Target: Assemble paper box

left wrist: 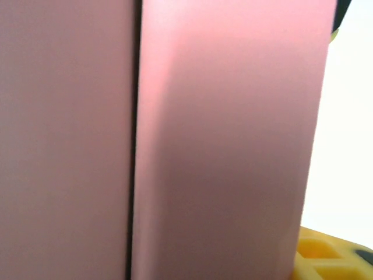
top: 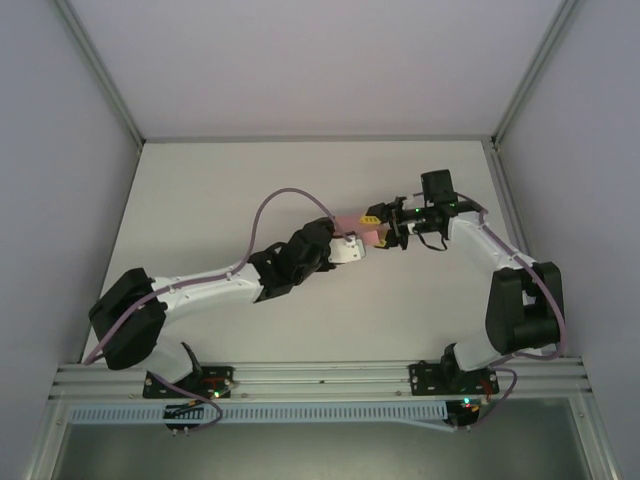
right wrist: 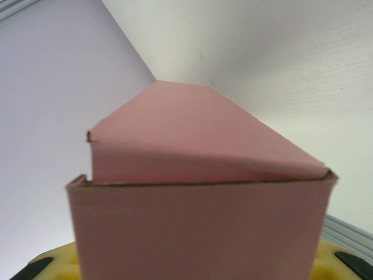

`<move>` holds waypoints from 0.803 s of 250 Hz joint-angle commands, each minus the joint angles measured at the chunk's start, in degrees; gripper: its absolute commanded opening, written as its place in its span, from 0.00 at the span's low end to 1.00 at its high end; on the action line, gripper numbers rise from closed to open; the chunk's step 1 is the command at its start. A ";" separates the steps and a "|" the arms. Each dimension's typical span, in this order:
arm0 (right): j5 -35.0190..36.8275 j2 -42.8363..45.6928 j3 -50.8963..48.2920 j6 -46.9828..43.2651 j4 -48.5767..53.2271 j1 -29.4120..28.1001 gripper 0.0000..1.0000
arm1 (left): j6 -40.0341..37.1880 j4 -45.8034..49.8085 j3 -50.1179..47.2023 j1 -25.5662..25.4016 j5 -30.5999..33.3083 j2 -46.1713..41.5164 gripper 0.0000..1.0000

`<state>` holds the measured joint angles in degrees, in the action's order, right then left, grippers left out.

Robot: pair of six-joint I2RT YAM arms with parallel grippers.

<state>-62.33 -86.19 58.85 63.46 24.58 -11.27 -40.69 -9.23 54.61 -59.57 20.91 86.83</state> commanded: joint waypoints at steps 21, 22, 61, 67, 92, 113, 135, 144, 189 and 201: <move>0.39 1.08 0.95 -3.89 3.32 -0.21 0.62 | 0.63 -1.68 1.62 0.55 1.94 0.09 0.45; 0.55 1.10 0.93 -3.97 3.26 -0.18 0.66 | 0.66 -1.54 1.63 0.53 1.90 0.05 0.44; 10.70 5.32 1.98 -7.55 -0.18 1.56 1.00 | 3.87 6.86 3.59 0.98 -0.41 0.35 0.43; 13.24 6.32 2.27 -8.72 -0.93 2.33 1.00 | 4.95 9.26 4.23 1.31 -1.61 0.51 0.43; 27.09 11.60 3.26 -15.47 0.31 5.46 1.00 | 11.18 18.85 7.28 3.55 -6.73 1.97 0.39; 35.72 16.53 2.06 -24.32 -3.03 6.83 1.00 | 14.84 25.77 8.84 5.10 -13.72 3.48 0.36; 31.83 20.38 -1.92 -32.68 -10.16 7.15 1.00 | 14.95 30.09 8.95 5.50 -16.90 4.62 0.33; 27.44 21.33 -3.58 -34.14 -12.52 7.60 1.00 | 14.48 32.26 9.25 6.04 -18.61 4.88 0.33; 10.13 19.14 -7.54 -42.56 -17.82 6.40 0.89 | 10.35 42.53 11.30 7.09 -28.09 5.81 0.39; 10.41 17.75 -6.85 -47.10 -13.38 5.09 0.81 | 9.78 42.30 11.01 7.39 -28.06 6.28 0.39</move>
<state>-44.14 -65.14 53.17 29.02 10.09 -4.21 -28.91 26.02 63.64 -52.84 -0.36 92.31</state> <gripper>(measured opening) 0.884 0.442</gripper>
